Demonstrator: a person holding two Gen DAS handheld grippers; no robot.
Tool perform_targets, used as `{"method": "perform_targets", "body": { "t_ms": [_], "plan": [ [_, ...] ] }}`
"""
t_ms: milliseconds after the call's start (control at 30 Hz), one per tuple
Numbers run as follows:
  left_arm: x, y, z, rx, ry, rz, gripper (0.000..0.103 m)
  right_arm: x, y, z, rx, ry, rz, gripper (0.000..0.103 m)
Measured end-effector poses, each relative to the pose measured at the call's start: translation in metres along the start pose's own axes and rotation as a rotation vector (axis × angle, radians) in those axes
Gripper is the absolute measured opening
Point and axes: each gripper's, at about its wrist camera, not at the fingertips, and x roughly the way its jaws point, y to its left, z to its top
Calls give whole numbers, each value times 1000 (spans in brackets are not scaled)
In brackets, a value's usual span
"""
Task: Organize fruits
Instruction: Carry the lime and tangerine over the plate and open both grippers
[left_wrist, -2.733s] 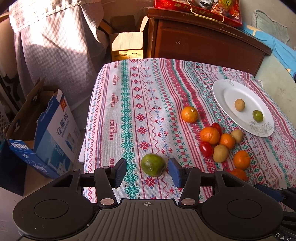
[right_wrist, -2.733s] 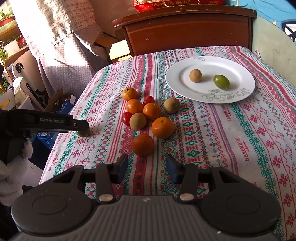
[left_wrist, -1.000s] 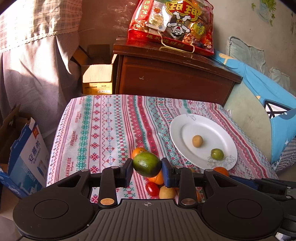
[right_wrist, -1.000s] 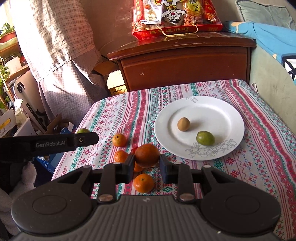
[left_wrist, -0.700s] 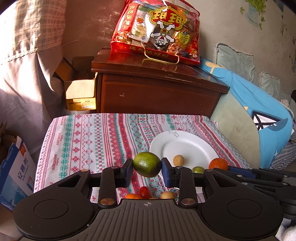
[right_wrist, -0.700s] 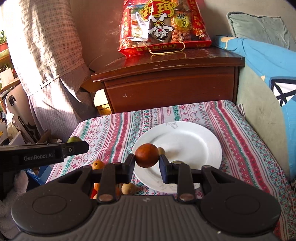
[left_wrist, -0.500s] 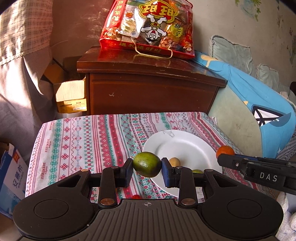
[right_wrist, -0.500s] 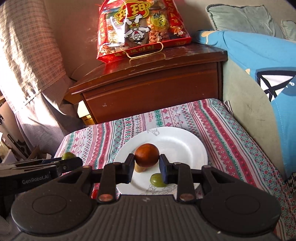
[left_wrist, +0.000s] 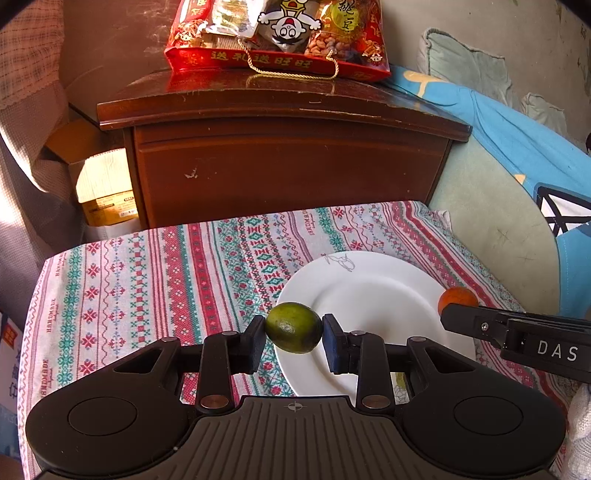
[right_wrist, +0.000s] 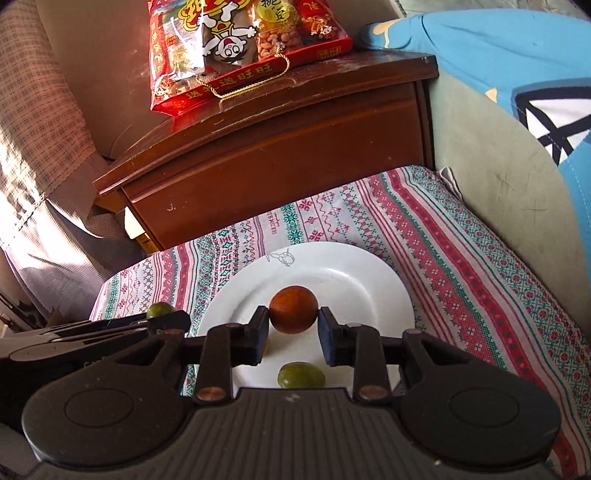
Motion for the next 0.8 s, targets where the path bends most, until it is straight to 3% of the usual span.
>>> {"method": "perform_targets", "body": {
  "t_ms": [467, 800],
  "plan": [
    [44, -10, 2, -10, 54, -4, 31, 31, -9, -2, 43, 53, -29, 32],
    [35, -10, 20, -42, 36, 16, 48, 23, -13, 7, 81, 24, -15, 34]
  ]
}}
